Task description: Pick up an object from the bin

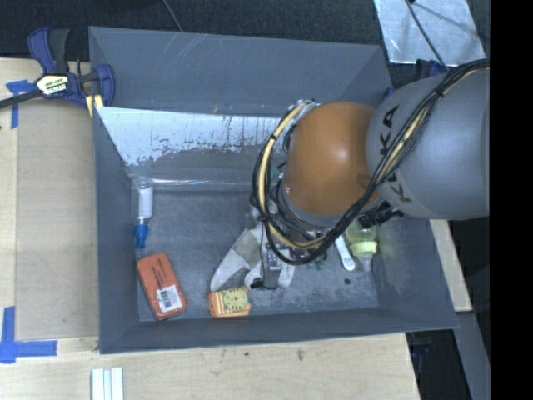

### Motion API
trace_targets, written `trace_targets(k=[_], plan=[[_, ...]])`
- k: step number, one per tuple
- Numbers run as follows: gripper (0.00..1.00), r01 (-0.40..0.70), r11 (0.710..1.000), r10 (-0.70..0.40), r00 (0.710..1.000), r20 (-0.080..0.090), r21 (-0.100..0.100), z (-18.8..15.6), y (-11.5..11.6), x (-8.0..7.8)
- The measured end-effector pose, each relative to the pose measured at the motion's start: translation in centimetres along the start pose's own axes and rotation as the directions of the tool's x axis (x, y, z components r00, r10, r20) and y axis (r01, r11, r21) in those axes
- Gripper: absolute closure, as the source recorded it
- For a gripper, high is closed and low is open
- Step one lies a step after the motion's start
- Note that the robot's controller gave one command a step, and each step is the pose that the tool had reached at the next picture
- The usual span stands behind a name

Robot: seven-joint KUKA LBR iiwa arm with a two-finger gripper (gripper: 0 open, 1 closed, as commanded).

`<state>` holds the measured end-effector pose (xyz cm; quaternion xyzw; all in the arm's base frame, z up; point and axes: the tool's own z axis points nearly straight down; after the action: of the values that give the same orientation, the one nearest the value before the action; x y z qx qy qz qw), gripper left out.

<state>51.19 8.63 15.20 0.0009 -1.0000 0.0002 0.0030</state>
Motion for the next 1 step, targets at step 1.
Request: trace_targets(k=[1], plan=[[0.00, -0.002, 1.000, 0.002, 1.000, 0.008, -0.001, -0.46, -0.01, -0.19]])
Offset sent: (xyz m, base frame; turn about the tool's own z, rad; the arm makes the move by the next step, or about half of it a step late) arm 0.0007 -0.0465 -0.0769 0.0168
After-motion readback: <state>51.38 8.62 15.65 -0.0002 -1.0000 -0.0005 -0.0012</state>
